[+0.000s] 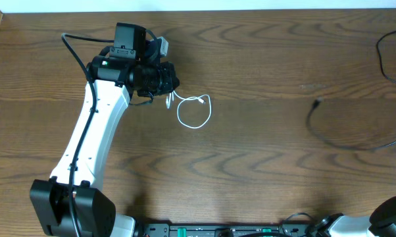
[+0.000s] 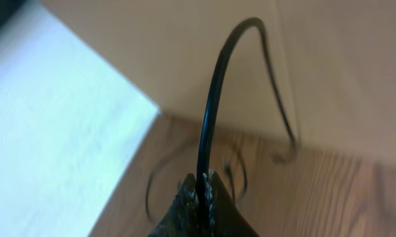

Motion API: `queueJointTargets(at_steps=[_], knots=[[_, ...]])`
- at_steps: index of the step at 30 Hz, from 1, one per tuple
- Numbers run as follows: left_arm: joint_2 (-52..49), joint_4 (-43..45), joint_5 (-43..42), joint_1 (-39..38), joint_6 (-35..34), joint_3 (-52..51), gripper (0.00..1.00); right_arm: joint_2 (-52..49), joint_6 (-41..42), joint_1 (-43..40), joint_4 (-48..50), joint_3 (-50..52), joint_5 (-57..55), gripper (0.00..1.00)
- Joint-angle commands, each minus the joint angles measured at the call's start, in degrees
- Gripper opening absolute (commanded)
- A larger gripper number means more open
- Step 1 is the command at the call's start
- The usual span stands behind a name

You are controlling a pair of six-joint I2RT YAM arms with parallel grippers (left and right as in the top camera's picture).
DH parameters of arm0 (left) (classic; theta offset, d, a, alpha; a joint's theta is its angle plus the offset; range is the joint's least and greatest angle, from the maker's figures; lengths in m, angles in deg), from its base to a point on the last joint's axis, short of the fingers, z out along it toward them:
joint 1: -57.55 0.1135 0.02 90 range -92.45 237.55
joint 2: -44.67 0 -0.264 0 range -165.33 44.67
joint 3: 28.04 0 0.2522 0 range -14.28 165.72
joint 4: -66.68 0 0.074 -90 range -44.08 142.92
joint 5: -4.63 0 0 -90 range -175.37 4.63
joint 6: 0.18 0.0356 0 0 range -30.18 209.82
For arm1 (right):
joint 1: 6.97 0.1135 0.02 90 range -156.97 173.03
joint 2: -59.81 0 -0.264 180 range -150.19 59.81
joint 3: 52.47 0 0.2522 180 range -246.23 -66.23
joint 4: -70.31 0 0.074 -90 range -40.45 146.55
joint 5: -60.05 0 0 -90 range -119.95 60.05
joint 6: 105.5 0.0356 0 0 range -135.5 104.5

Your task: Untangle cables

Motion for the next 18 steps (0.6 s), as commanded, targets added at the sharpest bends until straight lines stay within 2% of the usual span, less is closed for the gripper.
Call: queueJointTargets(at_steps=[1, 3, 11, 13, 15, 16, 18], knots=[[-0.5, -0.2, 0.7, -0.1, 0.9, 0.3, 0.08, 1.2, -7.3, -0.6, 1.2, -2.3, -1.5, 0.01], [-0.5, -0.1, 0.7, -0.1, 0.9, 0.3, 0.08, 0.3, -9.4, -0.5, 0.9, -2.3, -1.6, 0.01], [-0.5, -0.5, 0.7, -0.1, 1.0, 0.3, 0.08, -9.5, -9.6, 0.5, -6.4, -2.2, -3.2, 0.02], [-0.5, -0.5, 0.7, -0.1, 1.0, 0.3, 0.08, -12.0, -9.4, 0.5, -9.1, -2.2, -3.2, 0.05], [-0.5, -0.5, 0.7, -0.1, 1.0, 0.3, 0.08, -14.3, -9.2, 0.5, -11.2, -2.2, -2.4, 0.33], [-0.5, -0.5, 0.7, -0.1, 1.0, 0.3, 0.08, -15.2, -9.2, 0.5, -11.9, -2.2, -1.9, 0.5], [-0.5, -0.5, 0.7, -0.1, 1.0, 0.3, 0.08, -16.3, -9.2, 0.5, -12.9, -2.2, -1.0, 0.68]])
